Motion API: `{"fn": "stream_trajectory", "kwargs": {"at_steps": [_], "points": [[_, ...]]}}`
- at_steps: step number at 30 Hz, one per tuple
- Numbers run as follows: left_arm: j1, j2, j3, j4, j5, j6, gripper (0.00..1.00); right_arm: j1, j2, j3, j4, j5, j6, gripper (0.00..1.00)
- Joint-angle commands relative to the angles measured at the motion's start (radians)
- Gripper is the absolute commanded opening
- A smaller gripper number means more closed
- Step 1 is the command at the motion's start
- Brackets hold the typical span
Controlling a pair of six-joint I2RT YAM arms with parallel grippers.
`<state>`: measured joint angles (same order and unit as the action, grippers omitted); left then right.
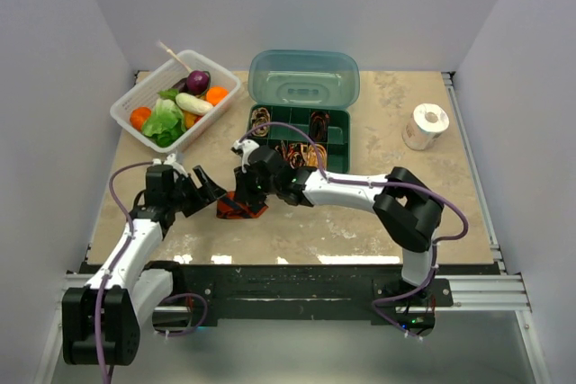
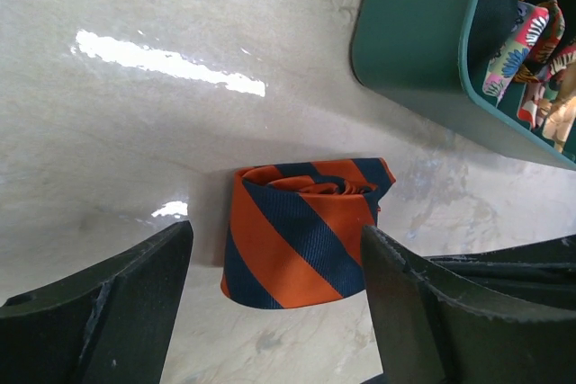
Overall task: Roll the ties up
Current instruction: Roll the tie at the center of the board, then pick up the tie at the center of the board.
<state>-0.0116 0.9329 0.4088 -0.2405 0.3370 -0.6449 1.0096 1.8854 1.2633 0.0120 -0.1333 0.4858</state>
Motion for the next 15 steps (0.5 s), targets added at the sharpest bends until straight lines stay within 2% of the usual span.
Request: {"fn": "stream_trajectory", "kwargs": {"at_steps": [1,10,15], "points": [[0.012,-0.014,-0.047,0.125,0.093,-0.053,0.8,0.004,0.038,0.057,0.052,-0.022,-0.001,0.11],[0.012,-0.058,-0.087,0.156,0.054,-0.048,0.8,0.003,0.099,0.054,0.043,0.014,-0.004,0.11],[0.012,-0.055,-0.114,0.194,0.065,-0.052,0.8,0.003,0.08,0.032,0.017,0.063,-0.007,0.11]]}}
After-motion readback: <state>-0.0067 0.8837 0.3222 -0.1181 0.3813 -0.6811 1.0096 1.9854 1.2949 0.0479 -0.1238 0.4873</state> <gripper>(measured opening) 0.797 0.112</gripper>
